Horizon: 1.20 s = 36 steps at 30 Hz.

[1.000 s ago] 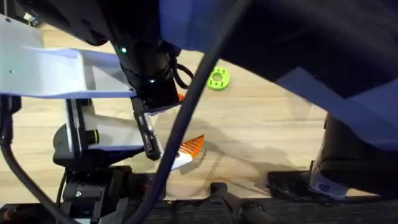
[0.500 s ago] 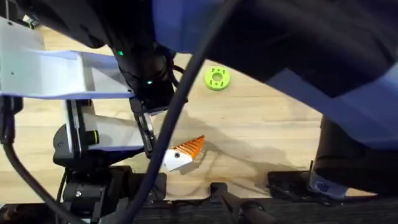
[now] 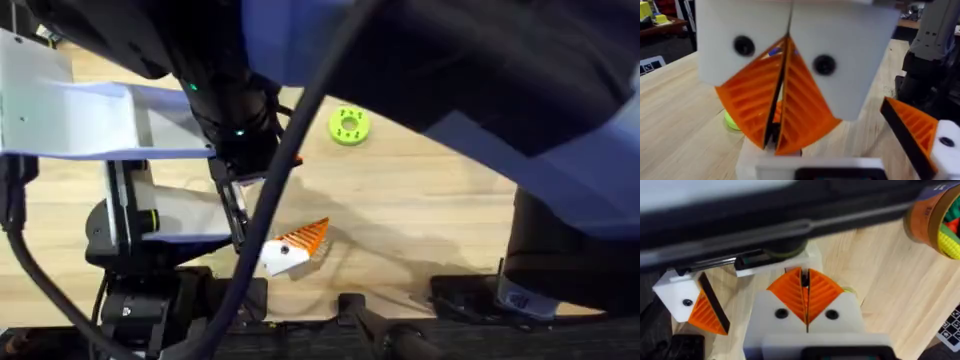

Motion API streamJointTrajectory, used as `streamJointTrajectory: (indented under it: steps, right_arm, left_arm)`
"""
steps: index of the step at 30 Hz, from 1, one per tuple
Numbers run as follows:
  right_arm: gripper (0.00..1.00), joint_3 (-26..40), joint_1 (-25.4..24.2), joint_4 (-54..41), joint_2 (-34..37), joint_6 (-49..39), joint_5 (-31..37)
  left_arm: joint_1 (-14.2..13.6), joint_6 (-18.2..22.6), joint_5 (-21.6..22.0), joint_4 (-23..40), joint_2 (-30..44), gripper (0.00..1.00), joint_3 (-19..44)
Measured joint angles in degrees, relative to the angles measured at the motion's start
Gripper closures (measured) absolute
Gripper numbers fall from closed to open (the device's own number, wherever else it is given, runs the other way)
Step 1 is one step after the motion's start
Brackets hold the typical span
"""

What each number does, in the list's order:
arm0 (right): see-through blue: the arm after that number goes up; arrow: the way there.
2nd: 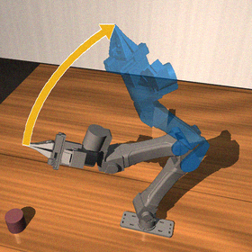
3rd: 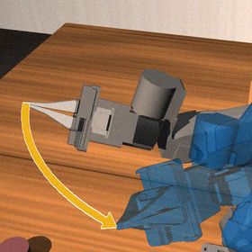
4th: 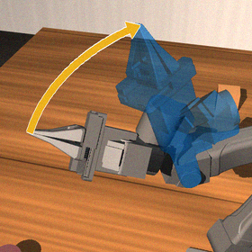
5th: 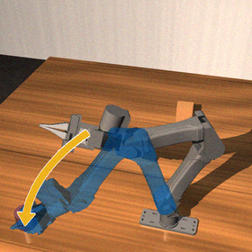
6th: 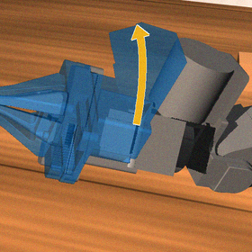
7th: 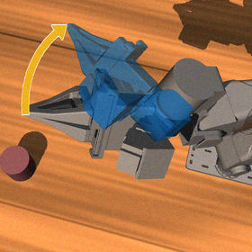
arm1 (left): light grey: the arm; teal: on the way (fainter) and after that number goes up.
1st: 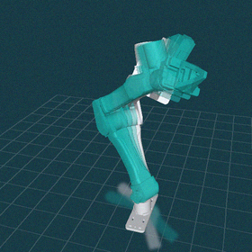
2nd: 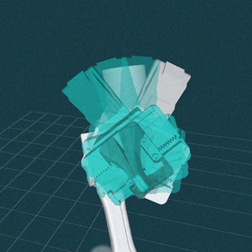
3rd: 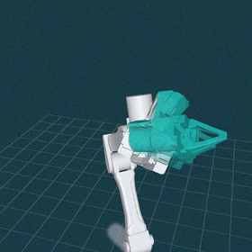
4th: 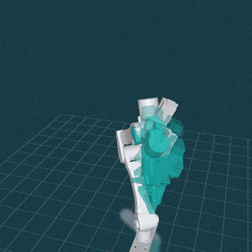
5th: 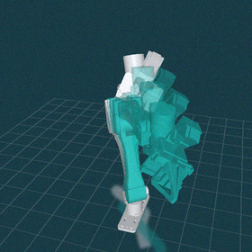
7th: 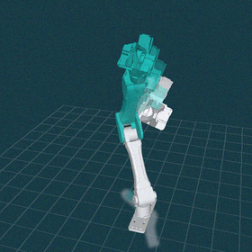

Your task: Pick up the gripper from the table and insert it into the empty holder that is missing its gripper. Then pick up a screw, insert it into the mounting hole, and use the screwdriver to tighten it. Finally, clean up the table by picking up the vegetable and placing it into the bucket.

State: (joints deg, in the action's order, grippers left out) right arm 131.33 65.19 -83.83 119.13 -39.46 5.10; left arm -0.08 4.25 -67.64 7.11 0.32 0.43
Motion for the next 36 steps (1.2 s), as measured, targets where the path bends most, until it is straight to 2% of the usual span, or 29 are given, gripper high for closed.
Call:
streamJointTrajectory:
  steps: [1, 2, 3, 5, 6, 8, 17, 18, 19, 29, 32, 36]
  right_arm:
    - [0.978, 0.00, 0.00, -0.06, 0.00, 0.04, 0.01]
    - [0.847, 0.00, -0.01, -0.13, -0.01, 0.11, 0.08]
    - [0.409, 0.15, -0.33, -0.26, -0.02, 0.02, 0.17]
    - [0.117, 0.15, -0.39, -0.82, 0.02, 0.00, 0.09]
    - [0.039, 0.15, -0.39, -0.90, 0.04, -0.18, 0.06]
    - [0.011, 0.15, -0.39, -0.90, 0.04, 0.11, 0.02]
    - [0.008, 0.13, -0.74, 0.70, -1.66, 5.93, 0.00]
    - [0.008, 0.14, -0.98, 0.88, -2.43, 7.43, 0.00]
    - [0.008, 0.14, -2.26, 1.05, -4.99, 12.55, 0.00]
    - [0.008, 0.01, -10.53, 0.25, -10.09, 30.04, -0.01]
    - [0.007, -2.60, -11.64, 1.18, -12.41, 32.32, 0.00]
    - [0.008, -11.74, -11.98, 5.30, -18.54, 35.43, 0.22]
  left_arm:
    - [0.00, -0.01, -0.04, 0.00, 0.00, 0.015, 0.00]
    - [0.00, 0.01, -0.27, 0.01, -0.01, 0.016, 0.00]
    - [-0.09, -0.06, -0.48, 0.08, 0.00, 0.015, 0.00]
    - [-0.09, 0.07, -0.44, 0.07, -0.02, 0.015, 0.00]
    - [-0.09, 0.07, -0.42, 0.07, 0.00, 0.015, 0.00]
    - [-0.09, 0.07, -0.42, 0.07, -0.02, 0.015, 0.00]
    - [-0.09, 0.09, -0.37, 0.04, -0.02, 0.015, 0.00]
    - [-0.09, 0.09, -0.35, 0.04, -0.02, 0.016, 0.00]
    - [-0.09, 0.09, -0.35, 0.06, -0.02, 0.015, 0.00]
    - [-0.09, 0.09, -0.35, 0.04, -0.02, 0.015, 0.00]
    - [-0.09, 0.09, -0.35, 0.04, -0.01, 0.015, 0.00]
    - [-0.09, 0.09, -0.35, 0.04, -0.01, 0.016, 0.00]
